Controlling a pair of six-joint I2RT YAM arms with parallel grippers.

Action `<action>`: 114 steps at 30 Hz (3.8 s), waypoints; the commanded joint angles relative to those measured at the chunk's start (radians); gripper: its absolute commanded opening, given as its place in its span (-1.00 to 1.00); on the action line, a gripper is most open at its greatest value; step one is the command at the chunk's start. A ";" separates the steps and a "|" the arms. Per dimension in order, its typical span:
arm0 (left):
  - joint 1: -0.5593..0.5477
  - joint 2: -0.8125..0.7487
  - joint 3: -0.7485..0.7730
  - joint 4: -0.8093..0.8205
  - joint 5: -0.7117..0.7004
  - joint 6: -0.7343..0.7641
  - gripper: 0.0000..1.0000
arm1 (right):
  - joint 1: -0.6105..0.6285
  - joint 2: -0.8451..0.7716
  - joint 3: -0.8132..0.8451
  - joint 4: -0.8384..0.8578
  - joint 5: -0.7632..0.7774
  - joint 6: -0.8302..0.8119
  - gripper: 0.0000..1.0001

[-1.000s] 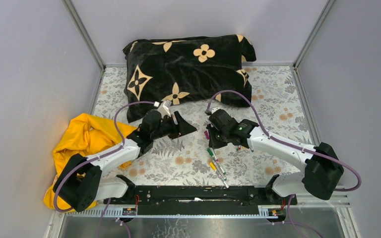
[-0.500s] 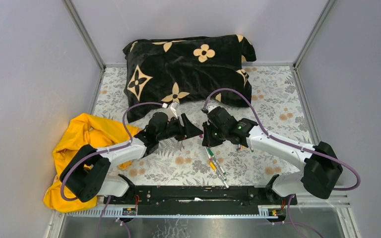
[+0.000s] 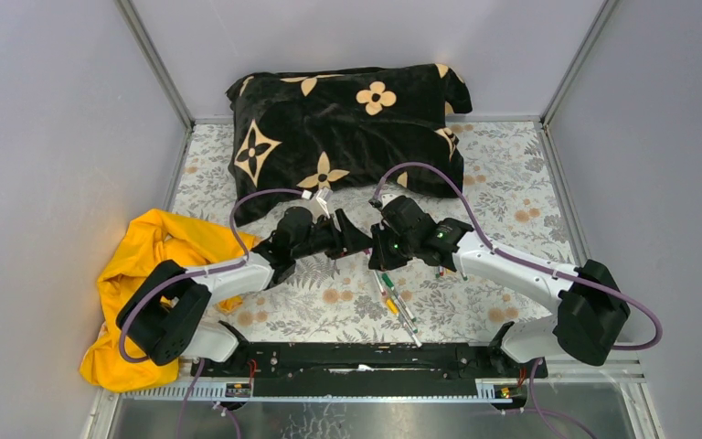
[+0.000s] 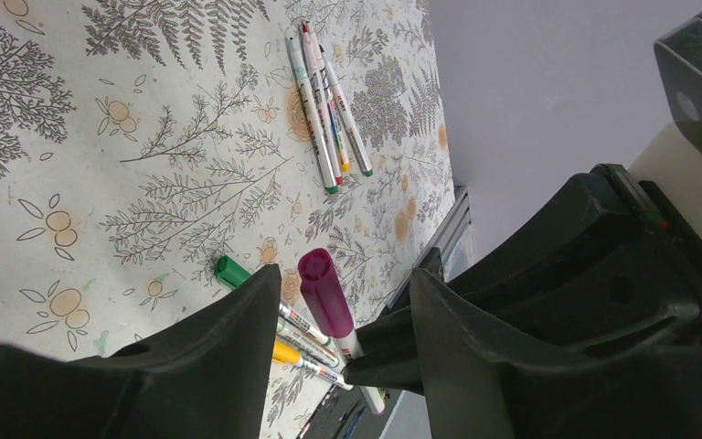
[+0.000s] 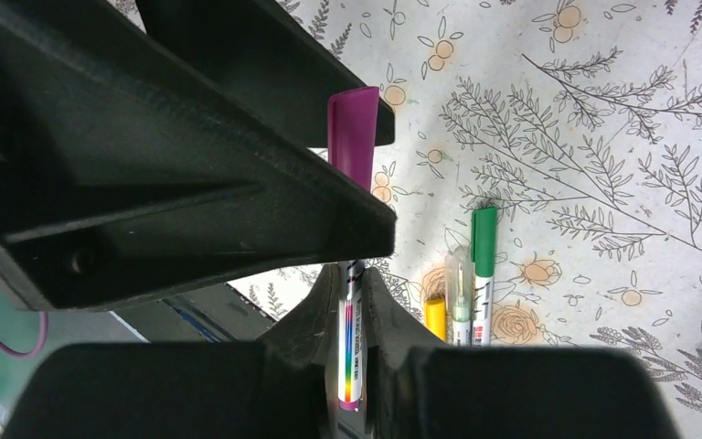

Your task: Open the pen caps

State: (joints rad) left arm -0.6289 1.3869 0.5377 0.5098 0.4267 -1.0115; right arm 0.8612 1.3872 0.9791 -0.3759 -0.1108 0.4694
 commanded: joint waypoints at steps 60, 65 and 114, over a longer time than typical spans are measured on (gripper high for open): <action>-0.007 -0.018 -0.024 0.130 -0.043 -0.112 -1.00 | 0.007 -0.061 -0.089 0.210 0.029 0.070 -0.51; -0.008 -0.011 -0.026 0.143 -0.034 -0.127 -1.00 | 0.007 -0.056 -0.085 0.221 0.026 0.071 -0.49; 0.204 0.143 0.061 0.165 -0.055 -0.272 -1.00 | 0.007 -0.186 -0.309 0.323 -0.030 0.084 -1.00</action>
State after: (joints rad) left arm -0.5095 1.5154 0.5873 0.5865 0.5392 -1.2514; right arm 0.8528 1.2480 0.7055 0.0647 -0.0429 0.5583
